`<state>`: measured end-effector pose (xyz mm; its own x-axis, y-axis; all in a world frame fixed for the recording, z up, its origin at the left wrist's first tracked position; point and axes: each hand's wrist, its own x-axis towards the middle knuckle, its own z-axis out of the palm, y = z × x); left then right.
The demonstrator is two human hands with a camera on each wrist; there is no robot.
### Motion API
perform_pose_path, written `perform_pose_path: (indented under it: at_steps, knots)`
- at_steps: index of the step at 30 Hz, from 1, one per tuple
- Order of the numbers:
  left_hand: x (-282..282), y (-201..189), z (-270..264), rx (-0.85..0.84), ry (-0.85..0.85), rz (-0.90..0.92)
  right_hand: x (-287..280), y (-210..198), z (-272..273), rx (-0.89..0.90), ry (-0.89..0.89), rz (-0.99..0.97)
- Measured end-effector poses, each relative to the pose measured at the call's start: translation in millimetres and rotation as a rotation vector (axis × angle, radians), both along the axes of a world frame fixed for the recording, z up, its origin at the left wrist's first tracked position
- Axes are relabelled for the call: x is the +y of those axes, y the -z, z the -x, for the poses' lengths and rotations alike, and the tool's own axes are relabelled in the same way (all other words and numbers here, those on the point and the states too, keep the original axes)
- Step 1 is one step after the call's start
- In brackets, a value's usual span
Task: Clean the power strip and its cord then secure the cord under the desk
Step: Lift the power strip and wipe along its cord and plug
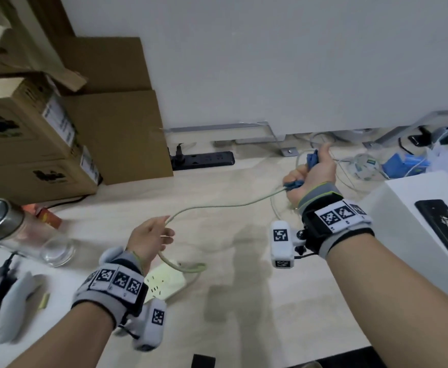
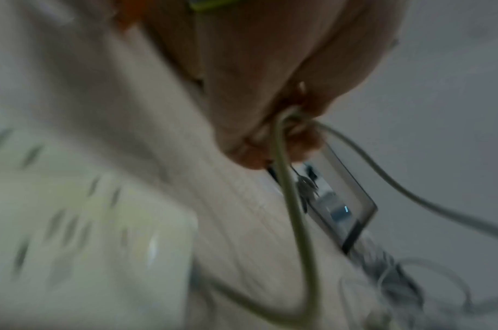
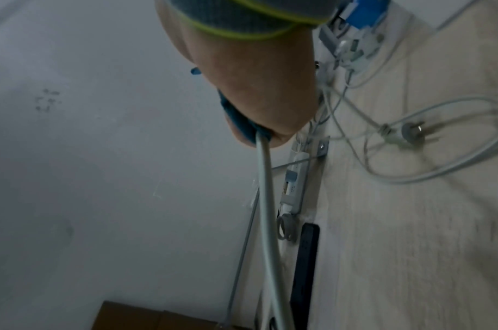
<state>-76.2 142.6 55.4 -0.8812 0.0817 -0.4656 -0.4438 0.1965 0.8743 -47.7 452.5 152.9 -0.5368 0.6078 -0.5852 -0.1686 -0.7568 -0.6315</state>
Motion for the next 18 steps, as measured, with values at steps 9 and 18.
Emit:
perform_pose_path:
  at_steps: [9,18]
  knots:
    - [27,-32,-8,0.500,0.645,0.517,-35,3,0,0.027,0.041,0.076]
    - [48,-43,-15,0.628,0.619,0.590,-102,-2,-1,0.038,-0.064,0.184]
